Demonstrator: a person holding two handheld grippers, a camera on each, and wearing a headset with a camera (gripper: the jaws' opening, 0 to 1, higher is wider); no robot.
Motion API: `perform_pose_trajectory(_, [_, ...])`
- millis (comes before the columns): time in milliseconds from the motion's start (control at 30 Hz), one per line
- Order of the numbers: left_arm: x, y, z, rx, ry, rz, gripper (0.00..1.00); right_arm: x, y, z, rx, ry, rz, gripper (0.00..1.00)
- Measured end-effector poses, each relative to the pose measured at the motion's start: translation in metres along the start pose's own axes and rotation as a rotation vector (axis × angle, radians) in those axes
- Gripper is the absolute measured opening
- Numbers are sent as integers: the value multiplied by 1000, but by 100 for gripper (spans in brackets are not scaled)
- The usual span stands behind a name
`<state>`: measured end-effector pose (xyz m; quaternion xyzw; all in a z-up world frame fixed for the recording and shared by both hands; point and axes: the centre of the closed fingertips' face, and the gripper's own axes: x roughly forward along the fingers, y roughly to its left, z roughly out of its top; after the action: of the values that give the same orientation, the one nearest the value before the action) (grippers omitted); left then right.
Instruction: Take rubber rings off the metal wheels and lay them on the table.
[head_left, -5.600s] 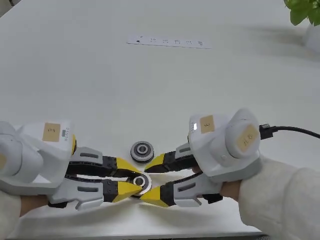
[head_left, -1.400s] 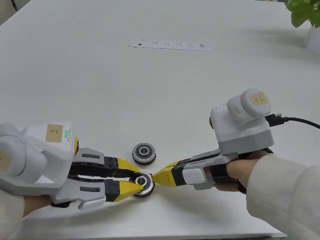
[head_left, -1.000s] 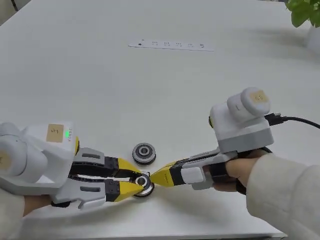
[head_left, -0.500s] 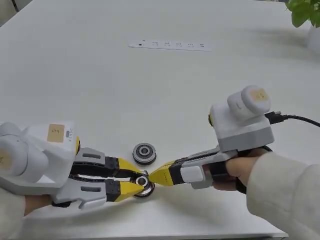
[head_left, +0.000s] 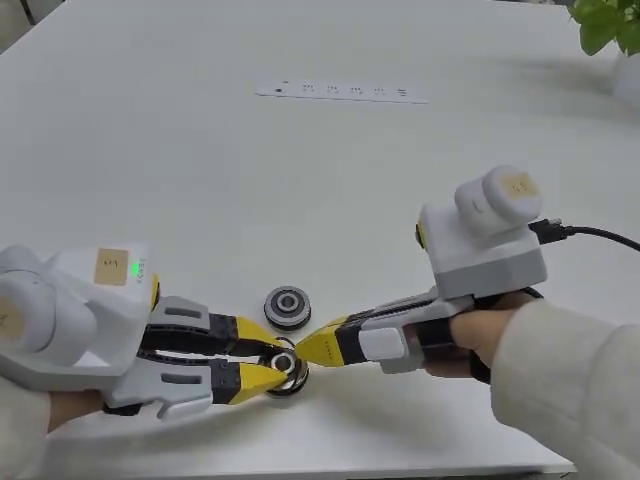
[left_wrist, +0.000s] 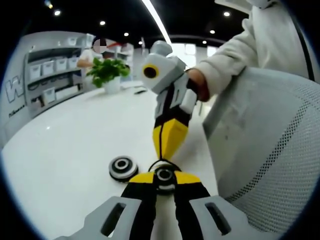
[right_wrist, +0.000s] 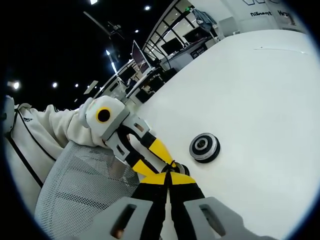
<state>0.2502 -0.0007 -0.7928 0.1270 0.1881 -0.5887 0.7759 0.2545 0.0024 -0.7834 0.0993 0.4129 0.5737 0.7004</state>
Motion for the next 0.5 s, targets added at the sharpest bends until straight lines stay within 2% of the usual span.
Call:
perform_pose_trajectory(100, [0, 0, 0, -3, -3, 6, 13, 0, -2, -1, 5, 4, -10, 0])
perform_pose_trajectory(233, [1, 0, 1, 7, 13, 9, 14, 0, -8, -6, 27, 23, -31, 0])
perform_pose_trajectory(400, [1, -4, 2, -37, 24, -15, 20, 0, -7, -5, 33, 19, -25, 0])
perform_pose_trajectory(500, [1, -5, 1, -11, 44, -18, 20, 0, -6, -6, 38, 22, -23, 0])
